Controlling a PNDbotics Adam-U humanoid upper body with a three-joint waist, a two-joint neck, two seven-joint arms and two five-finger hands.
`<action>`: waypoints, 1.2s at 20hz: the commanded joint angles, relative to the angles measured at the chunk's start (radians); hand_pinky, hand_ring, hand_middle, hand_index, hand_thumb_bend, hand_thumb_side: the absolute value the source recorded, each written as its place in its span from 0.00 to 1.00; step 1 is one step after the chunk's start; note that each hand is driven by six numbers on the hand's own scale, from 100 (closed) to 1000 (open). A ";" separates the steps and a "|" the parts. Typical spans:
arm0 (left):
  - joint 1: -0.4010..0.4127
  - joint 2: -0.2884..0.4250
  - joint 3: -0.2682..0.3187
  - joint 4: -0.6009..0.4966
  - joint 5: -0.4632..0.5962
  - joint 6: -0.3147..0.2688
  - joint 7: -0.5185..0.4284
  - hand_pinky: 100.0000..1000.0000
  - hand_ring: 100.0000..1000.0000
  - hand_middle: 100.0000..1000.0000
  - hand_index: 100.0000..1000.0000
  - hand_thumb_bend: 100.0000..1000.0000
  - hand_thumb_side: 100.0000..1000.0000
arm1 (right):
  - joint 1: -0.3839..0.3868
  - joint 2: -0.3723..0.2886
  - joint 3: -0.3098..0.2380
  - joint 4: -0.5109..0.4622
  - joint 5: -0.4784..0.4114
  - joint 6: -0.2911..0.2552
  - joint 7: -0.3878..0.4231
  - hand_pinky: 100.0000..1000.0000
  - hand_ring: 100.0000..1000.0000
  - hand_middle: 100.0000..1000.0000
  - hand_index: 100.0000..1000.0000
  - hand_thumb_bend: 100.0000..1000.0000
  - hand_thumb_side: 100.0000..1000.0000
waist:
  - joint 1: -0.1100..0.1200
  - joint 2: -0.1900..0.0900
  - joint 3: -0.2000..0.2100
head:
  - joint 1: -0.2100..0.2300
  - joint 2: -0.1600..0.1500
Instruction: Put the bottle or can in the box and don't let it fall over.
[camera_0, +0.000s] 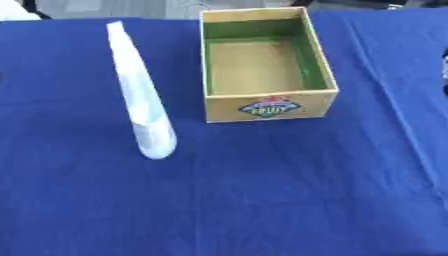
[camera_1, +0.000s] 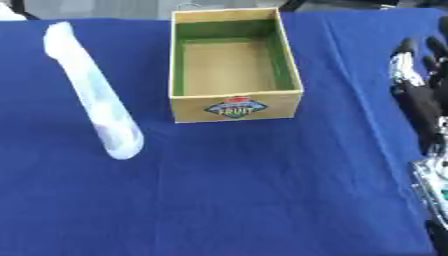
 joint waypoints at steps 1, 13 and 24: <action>-0.003 0.026 -0.002 -0.021 -0.029 0.011 -0.076 1.00 1.00 1.00 0.98 0.52 0.02 | -0.007 -0.025 -0.003 -0.022 -0.002 -0.002 0.005 1.00 1.00 1.00 0.97 0.00 0.41 | 0.001 -0.023 -0.002 | -0.004 -0.010; 0.004 0.017 0.003 0.005 -0.064 -0.031 -0.391 1.00 1.00 1.00 0.99 0.51 0.02 | -0.006 -0.026 -0.005 -0.022 -0.003 -0.005 0.006 1.00 1.00 1.00 0.97 0.00 0.41 | 0.001 -0.022 -0.001 | -0.003 -0.019; 0.007 0.019 0.012 0.075 -0.086 -0.065 -0.514 1.00 1.00 1.00 1.00 0.52 0.07 | -0.004 -0.027 -0.004 -0.022 -0.003 -0.007 0.008 1.00 1.00 1.00 0.97 0.00 0.41 | 0.002 -0.022 -0.001 | 0.000 -0.021</action>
